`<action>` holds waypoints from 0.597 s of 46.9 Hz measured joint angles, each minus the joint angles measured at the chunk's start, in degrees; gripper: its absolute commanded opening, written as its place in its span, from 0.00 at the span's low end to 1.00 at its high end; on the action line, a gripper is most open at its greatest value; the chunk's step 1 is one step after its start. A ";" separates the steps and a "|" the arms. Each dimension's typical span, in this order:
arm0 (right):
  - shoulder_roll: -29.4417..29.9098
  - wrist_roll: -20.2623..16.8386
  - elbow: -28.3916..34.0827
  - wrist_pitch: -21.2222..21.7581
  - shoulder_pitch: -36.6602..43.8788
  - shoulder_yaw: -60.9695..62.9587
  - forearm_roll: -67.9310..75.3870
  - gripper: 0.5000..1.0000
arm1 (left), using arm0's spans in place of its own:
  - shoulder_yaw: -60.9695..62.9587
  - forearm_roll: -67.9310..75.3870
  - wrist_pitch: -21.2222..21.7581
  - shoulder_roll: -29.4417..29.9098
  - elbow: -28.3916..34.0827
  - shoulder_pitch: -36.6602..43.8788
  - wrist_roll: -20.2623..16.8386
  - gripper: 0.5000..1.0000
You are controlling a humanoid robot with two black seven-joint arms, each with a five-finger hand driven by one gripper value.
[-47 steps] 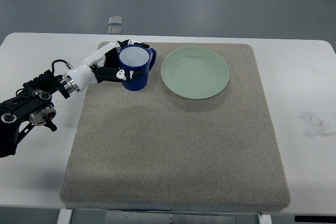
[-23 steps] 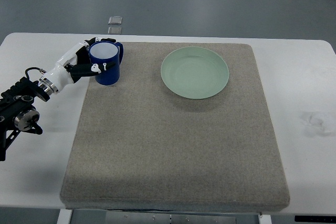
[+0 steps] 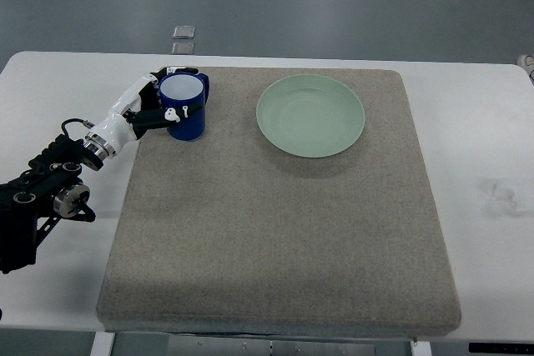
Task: Place cup left of plate with left hand
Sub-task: 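Lower the blue mug onto the pad beside the plate, then open the left hand and withdraw it from the mug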
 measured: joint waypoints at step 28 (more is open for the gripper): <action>0.00 0.01 0.00 0.00 0.00 0.00 0.00 0.86 | 0.23 -0.09 0.14 -0.02 0.01 0.11 0.01 0.92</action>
